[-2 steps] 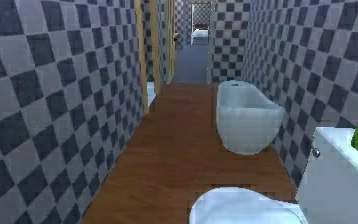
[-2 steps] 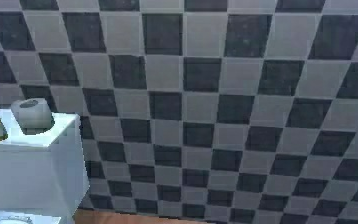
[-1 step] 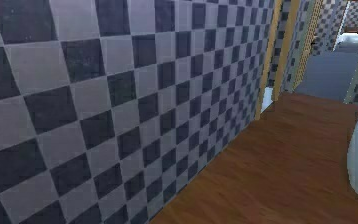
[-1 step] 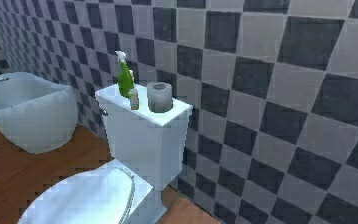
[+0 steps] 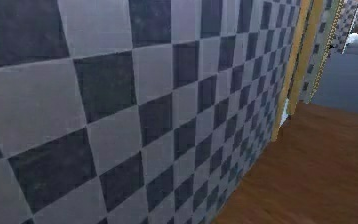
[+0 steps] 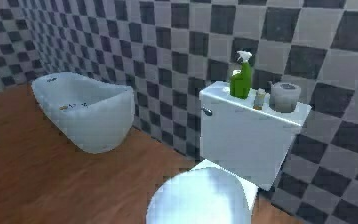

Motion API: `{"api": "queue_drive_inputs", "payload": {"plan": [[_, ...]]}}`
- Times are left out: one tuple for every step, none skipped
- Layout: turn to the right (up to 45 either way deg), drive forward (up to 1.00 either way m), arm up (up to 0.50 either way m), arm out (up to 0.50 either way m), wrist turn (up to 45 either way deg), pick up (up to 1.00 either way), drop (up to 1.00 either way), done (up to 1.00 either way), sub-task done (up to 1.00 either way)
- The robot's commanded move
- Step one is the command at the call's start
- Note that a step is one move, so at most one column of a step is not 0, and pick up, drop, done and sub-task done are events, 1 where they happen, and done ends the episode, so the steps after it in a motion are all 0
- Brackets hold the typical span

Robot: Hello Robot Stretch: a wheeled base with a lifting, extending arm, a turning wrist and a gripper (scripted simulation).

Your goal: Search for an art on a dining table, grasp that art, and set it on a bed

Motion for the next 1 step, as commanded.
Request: {"api": "queue_drive_inputs", "payload": {"plan": [[36.0,0.0,0.0,0.0,0.0,0.0,0.0,0.0,0.0]]}}
